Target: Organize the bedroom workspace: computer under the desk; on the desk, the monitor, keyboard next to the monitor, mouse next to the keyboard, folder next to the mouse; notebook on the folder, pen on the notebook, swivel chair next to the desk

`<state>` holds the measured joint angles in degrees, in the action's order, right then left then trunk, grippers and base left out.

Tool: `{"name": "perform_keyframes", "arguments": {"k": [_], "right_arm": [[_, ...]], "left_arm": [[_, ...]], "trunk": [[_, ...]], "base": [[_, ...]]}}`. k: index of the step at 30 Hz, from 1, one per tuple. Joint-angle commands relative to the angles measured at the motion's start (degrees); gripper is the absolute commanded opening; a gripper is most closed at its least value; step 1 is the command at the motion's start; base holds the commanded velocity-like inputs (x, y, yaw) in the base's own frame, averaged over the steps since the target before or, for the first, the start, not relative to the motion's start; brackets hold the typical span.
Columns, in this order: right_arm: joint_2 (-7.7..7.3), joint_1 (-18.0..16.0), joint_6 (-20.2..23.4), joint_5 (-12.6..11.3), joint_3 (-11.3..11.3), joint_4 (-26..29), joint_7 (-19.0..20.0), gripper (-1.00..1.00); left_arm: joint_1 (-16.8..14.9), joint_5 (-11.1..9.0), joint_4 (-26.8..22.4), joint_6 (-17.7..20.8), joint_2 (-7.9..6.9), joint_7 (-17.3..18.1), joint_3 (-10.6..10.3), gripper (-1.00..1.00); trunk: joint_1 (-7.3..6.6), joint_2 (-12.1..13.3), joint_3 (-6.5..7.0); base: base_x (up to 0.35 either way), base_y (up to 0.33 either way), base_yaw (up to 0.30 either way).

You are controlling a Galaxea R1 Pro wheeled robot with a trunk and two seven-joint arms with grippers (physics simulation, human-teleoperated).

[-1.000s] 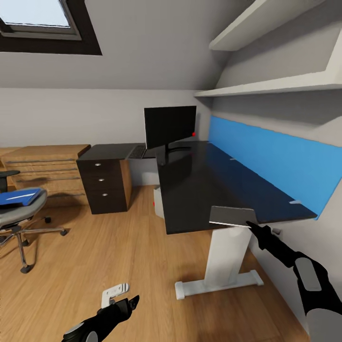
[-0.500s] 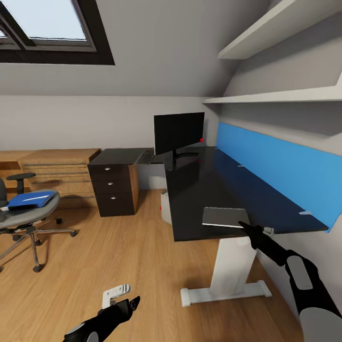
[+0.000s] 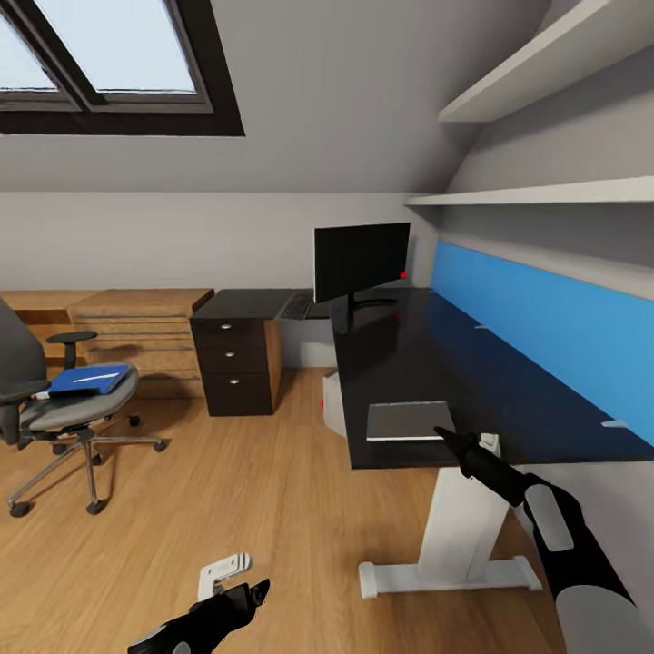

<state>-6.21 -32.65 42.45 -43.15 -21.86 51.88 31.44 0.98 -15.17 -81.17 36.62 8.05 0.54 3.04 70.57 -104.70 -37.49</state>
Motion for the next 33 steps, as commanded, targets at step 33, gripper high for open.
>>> {"name": "perform_keyframes", "arguments": {"k": [33], "right_arm": [[0.1,-0.04,0.97,-0.27,0.17,-0.28,2.04,-1.0]], "left_arm": [[0.0,-0.3,0.05,-0.76,0.11,0.08,0.04,1.0]], "trunk": [[0.01,-0.02,0.16]], "base": [[0.18,0.242,0.014]]}}
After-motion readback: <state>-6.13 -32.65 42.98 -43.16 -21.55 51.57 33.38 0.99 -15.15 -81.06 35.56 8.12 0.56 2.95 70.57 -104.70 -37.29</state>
